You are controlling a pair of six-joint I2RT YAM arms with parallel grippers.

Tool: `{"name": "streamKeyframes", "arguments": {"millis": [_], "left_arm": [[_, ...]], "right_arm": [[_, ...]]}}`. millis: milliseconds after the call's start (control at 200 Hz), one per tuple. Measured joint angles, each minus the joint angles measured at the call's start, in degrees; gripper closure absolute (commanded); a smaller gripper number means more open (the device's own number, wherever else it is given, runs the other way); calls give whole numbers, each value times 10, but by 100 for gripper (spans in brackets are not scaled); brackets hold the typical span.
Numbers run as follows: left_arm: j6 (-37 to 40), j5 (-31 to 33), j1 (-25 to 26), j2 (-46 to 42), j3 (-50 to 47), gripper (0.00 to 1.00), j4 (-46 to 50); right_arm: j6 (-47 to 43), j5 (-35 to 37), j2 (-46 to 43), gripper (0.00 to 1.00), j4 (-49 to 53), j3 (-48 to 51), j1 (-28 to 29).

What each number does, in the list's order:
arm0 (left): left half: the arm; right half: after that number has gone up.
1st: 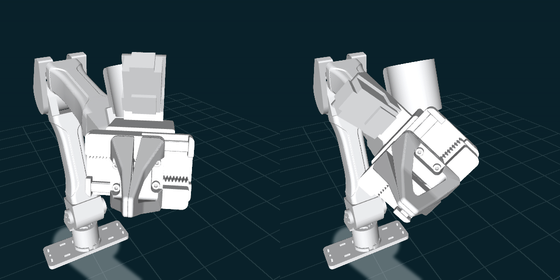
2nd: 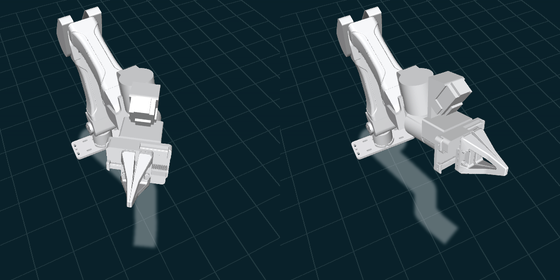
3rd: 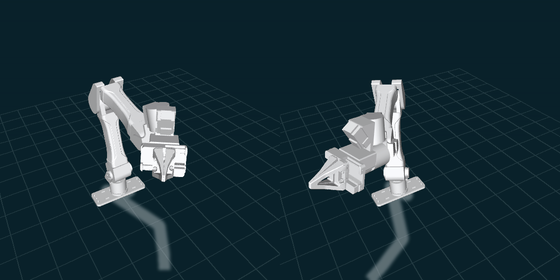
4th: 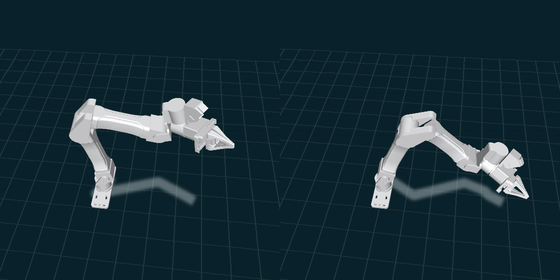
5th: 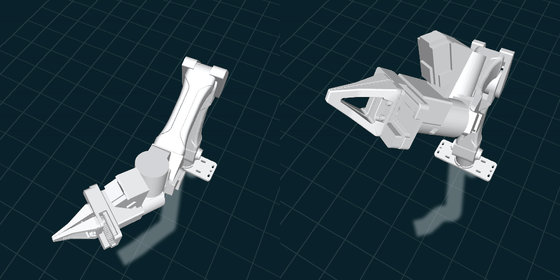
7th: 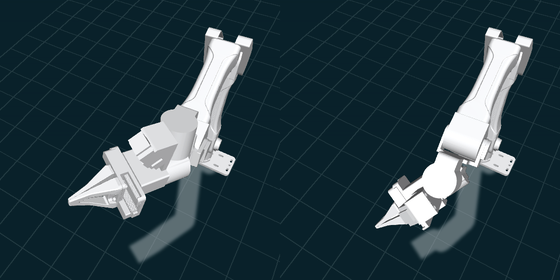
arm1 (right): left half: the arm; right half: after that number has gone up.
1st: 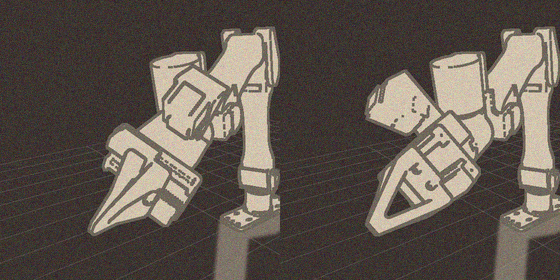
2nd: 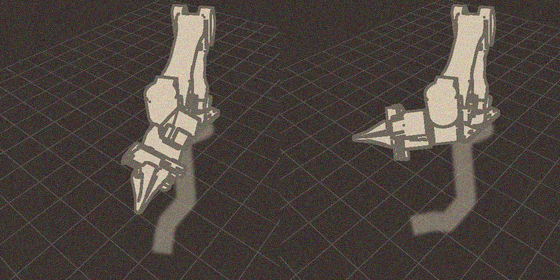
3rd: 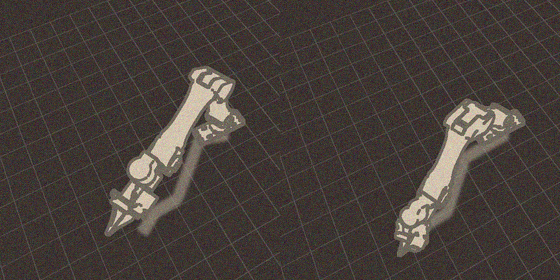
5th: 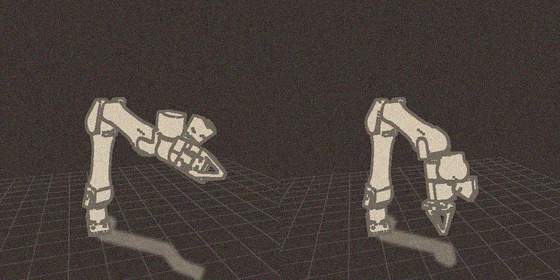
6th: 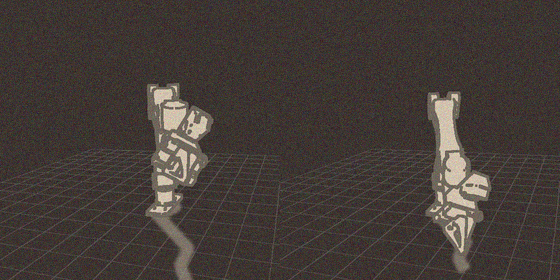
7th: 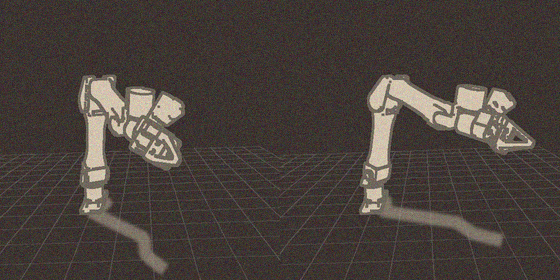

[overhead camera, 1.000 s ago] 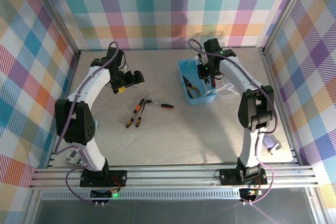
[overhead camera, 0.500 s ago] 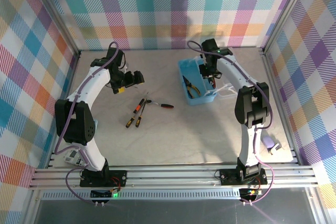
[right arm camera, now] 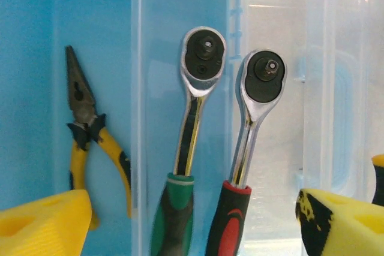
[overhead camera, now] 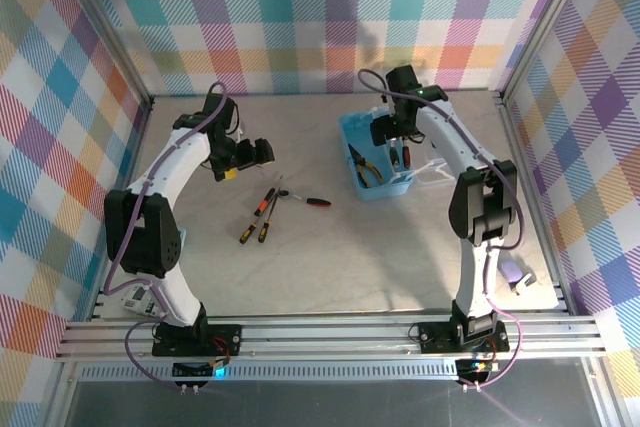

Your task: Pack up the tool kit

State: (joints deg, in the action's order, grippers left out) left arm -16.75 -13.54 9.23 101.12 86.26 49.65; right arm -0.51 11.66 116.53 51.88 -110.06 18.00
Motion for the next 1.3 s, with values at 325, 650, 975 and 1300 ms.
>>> {"name": "streamKeyframes", "arguments": {"millis": [325,650,975,1300], "left_arm": [[22,74,41,4,-27,26,30],[25,81,118,72,-29,37,27],[15,119,143,113,-20,44,26],[14,169,127,113,-21,52,27]], "right_arm": [[-8,-161,-131,1,-23,57,16],[0,-192,-146,1,-34,133,26],[4,-199,-146,1,-40,145,26],[7,-204,-146,1,-43,149,26]]}}
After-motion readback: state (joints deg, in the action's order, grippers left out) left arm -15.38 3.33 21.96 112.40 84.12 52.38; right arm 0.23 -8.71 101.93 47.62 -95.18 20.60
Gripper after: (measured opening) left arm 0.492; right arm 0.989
